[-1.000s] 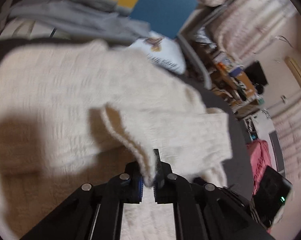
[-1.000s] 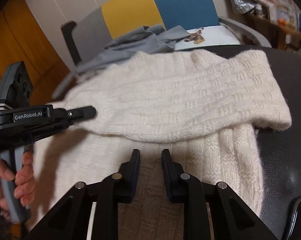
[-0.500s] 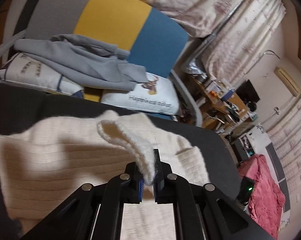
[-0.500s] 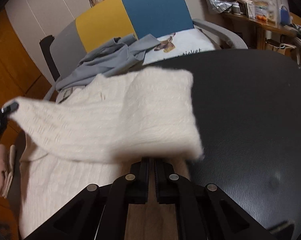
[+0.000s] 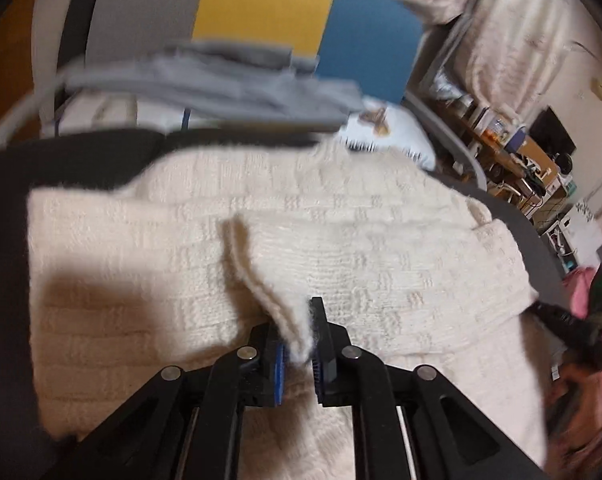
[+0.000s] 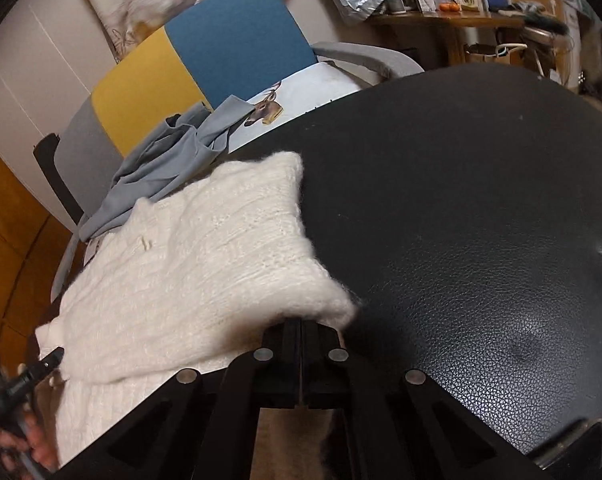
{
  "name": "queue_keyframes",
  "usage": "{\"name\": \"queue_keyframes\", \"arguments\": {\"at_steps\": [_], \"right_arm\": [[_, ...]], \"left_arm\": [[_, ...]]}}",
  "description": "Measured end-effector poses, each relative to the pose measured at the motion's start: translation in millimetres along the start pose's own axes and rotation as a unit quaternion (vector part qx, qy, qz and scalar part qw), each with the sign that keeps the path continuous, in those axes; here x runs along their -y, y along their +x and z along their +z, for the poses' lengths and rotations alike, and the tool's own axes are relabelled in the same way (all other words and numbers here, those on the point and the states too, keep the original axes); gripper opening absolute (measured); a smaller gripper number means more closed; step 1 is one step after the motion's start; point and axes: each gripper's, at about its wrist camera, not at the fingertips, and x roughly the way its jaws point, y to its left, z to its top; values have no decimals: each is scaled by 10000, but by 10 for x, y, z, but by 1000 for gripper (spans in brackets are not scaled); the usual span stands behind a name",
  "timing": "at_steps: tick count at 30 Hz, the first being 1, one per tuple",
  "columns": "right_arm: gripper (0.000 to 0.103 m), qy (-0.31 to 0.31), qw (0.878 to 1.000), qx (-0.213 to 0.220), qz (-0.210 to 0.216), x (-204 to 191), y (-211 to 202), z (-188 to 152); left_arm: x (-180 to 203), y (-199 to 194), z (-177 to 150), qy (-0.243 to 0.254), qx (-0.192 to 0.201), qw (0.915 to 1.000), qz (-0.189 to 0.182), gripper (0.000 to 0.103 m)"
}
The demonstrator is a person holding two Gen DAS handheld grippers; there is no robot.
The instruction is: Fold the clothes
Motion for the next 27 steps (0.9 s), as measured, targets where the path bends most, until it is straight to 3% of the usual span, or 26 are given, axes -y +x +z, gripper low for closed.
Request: {"name": "queue_keyframes", "arguments": {"at_steps": [3,7,8,10,11,15,17,18,19,21,27], "right_arm": [[0,-112,9995,-232,190,-42,-56,15],[10,-728,9970,-39,266,-196,-497,4],[16,-746,9968,128,247,-213,-575,65],[66,-882,9954,334,135,-299,-601,204],[70,-997,9943,371,31,-363,-554,276],[63,-1618,9844,168,-671,-650,-59,453],[58,-1857,9774,-143,-998,-714,183,469],[49,-1966,9729,-327,-1172,-732,298,461],[29,-2044,9711,-430,-1155,-715,359,448],[14,-2174,9681,-480,-1152,-695,398,428],[11,-1676,9803,-353,-987,-489,142,533]], "left_arm": [[32,-23,-52,97,127,9999,31,15],[-109,-28,-73,-246,149,9991,-314,17],[-143,-32,-81,-322,156,9986,-398,17],[-186,-36,-93,-443,173,9975,-525,17],[-193,-37,-95,-486,184,9970,-566,17],[-179,-68,-131,-579,240,9959,-648,19],[-173,-71,-131,-590,256,9958,-651,19],[-177,-65,-128,-604,255,9956,-667,19],[-186,-55,-121,-623,253,9954,-690,19],[-213,-47,-120,-689,251,9943,-775,19],[-219,-51,-150,-714,218,9928,-940,19]]}}
